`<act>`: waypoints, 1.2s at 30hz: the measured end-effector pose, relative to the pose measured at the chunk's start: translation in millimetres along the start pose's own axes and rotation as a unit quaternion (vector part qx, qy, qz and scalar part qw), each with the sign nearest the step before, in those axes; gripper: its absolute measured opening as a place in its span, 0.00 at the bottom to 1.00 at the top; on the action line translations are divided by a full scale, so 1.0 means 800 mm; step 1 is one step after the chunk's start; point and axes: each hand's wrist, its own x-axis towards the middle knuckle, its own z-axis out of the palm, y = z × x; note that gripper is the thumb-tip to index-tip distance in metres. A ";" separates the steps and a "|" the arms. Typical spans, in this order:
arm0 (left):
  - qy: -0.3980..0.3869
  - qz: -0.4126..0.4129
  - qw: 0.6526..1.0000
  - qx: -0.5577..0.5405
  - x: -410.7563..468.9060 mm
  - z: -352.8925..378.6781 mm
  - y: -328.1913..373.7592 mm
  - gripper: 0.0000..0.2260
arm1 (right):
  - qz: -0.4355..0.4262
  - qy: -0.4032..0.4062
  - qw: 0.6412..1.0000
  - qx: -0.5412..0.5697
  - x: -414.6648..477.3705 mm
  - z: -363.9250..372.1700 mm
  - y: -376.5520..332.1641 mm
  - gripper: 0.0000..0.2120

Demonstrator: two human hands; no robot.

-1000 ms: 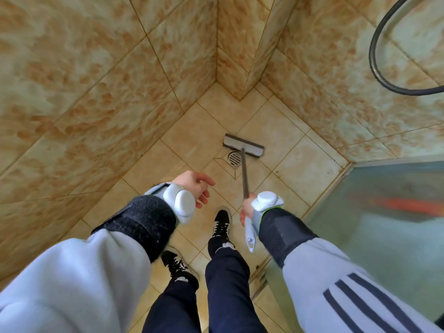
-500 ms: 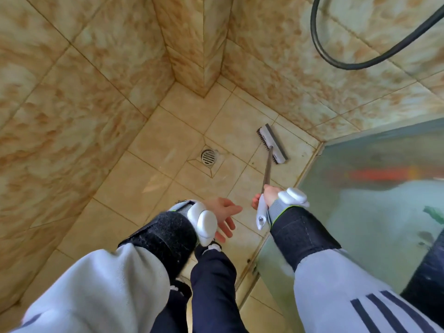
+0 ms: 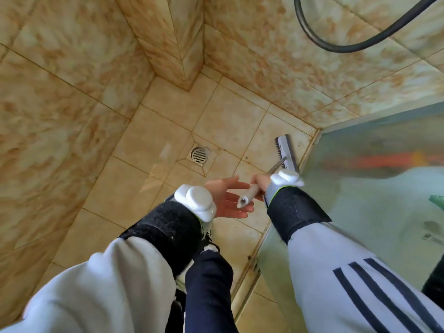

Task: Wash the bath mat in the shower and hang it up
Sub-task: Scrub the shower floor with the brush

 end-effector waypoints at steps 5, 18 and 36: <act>0.074 -0.014 0.981 0.180 -0.015 -0.021 0.014 0.08 | -0.017 -0.025 0.997 -0.071 -0.015 0.045 -0.009 0.20; 0.211 0.041 0.869 0.446 -0.177 -0.149 0.030 0.11 | -0.137 -0.175 0.973 0.061 -0.161 0.214 -0.043 0.17; 0.193 0.073 0.782 0.589 -0.186 -0.177 -0.161 0.16 | -0.122 -0.127 0.984 0.042 -0.180 0.283 0.129 0.24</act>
